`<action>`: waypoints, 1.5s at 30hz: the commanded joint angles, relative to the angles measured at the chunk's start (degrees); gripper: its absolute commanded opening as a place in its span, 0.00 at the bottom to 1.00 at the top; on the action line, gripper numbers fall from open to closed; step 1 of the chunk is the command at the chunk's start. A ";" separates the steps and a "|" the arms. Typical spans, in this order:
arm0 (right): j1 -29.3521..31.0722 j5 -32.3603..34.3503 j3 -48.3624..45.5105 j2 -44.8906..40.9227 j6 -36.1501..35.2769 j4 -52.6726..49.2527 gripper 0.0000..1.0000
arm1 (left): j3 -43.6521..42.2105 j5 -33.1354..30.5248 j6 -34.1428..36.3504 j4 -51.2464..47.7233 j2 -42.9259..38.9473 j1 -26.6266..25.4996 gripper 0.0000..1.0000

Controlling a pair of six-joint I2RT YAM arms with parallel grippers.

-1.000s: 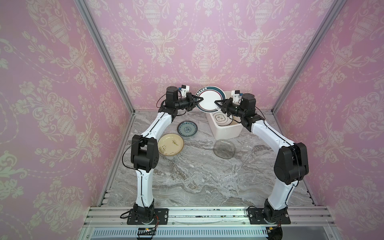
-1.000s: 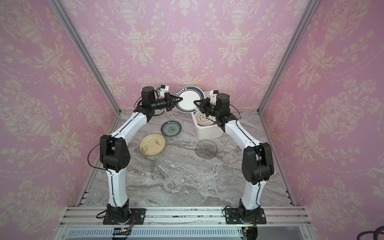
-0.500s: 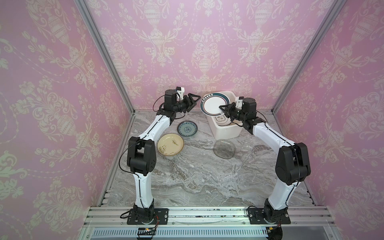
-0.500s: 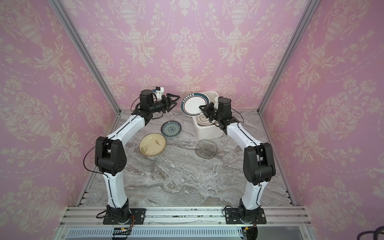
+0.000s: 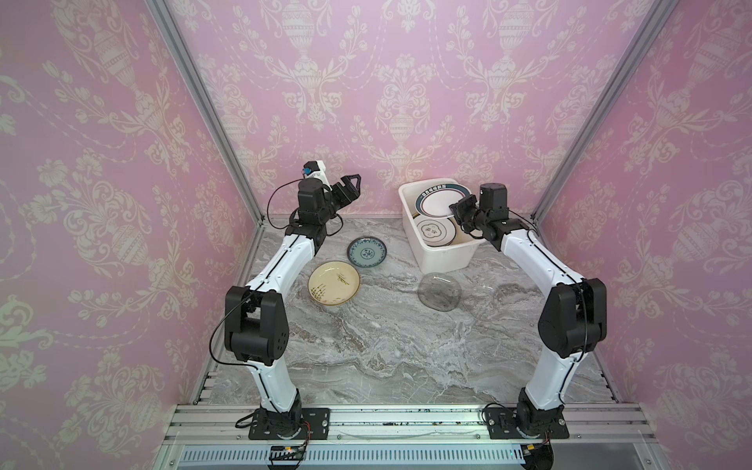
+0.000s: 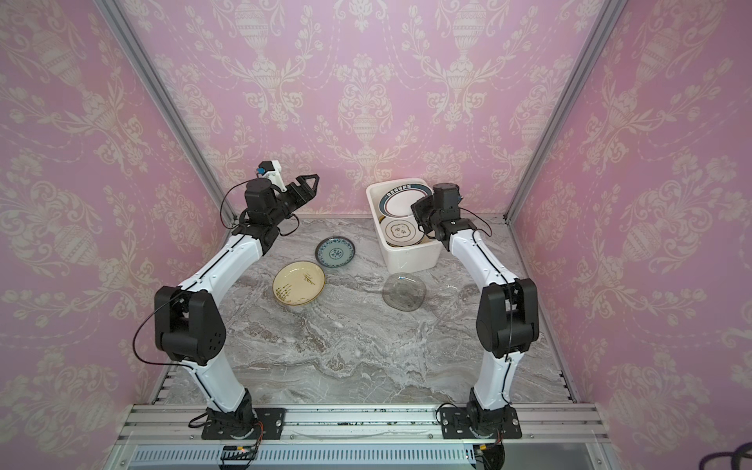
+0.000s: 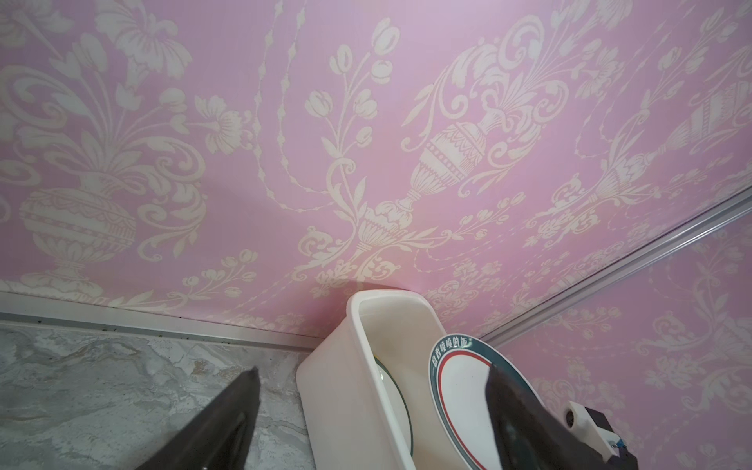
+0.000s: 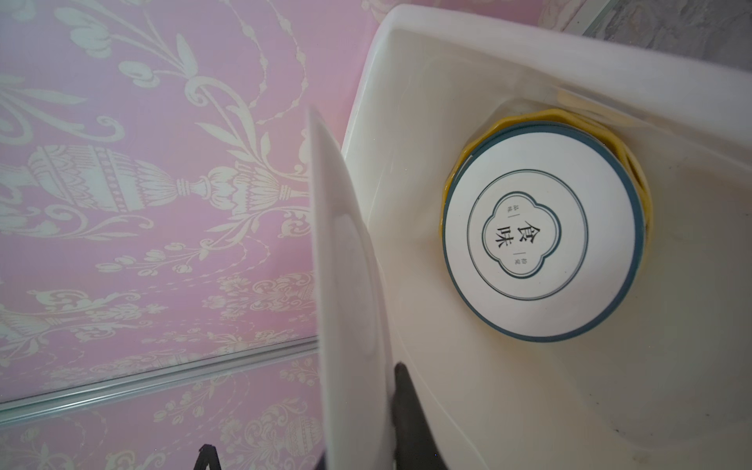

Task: Place the plates into the plastic bin on the countertop
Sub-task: 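Release the plate from the left gripper while the right gripper holds it over the bin, then lower the plate into the bin against the stacked plates with the right gripper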

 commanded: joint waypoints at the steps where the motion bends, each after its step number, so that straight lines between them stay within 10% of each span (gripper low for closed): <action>1: 0.60 3.39 5.07 3.24 3.88 -4.53 0.00 | -2.53 -2.28 2.53 1.53 -1.16 0.31 0.89; 45: 2.56 10.04 21.53 24.23 19.60 -20.95 0.08 | 7.52 2.77 -1.71 -3.04 10.41 3.77 0.99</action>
